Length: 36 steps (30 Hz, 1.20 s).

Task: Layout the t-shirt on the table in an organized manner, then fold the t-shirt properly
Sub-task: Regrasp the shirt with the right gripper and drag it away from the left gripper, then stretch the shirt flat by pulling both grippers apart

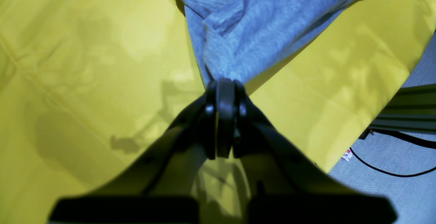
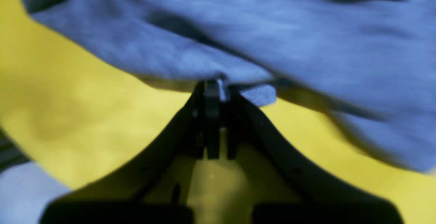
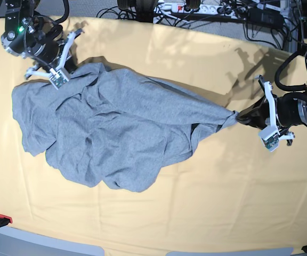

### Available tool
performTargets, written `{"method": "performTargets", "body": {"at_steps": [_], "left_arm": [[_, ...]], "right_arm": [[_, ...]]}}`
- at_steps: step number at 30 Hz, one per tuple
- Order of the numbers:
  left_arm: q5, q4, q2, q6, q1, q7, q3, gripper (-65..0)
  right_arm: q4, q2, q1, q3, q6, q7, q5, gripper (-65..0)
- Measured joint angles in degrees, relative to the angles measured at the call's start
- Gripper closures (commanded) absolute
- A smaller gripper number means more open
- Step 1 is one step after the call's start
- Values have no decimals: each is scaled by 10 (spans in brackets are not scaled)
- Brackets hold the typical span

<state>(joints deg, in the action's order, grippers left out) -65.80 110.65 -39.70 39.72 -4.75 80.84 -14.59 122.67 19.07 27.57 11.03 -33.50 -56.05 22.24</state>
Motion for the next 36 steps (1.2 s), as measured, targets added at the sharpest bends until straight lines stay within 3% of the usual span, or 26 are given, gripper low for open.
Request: {"method": "performTargets", "body": {"at_steps": [4,7,18,22,26,30,32,34,36], "left_arm": [[-26,0,0,0,0,0,0,0],[-44,0,0,0,0,0,0,0],[-45,0,0,0,0,0,0,0],[-49,0,1,0,0,0,0,0],[-47,0,1,0,0,0,0,0],[-47,0,1,0,0,1,0,0],[-47,0,1,0,0,2,0,0],[-47,0,1,0,0,2,0,0],[-47,0,1,0,0,2,0,0]], "right_arm": [[105,1,0,28,33,-41,-17,0],[116,1,20,52,36,-28,-9,0],[115,5,141,156,30,-79,-2,0],[115,5,183,190,35,-135,80,0],[115,5,223,194,-8,-190,191,0],[115,6,254,195,-50,-241,351,0],[115,6,254,195,-62,-241,408,0],[115,6,252,195,-62,-212,423,0],[115,6,250,195,-62,-186,399,-134]]}}
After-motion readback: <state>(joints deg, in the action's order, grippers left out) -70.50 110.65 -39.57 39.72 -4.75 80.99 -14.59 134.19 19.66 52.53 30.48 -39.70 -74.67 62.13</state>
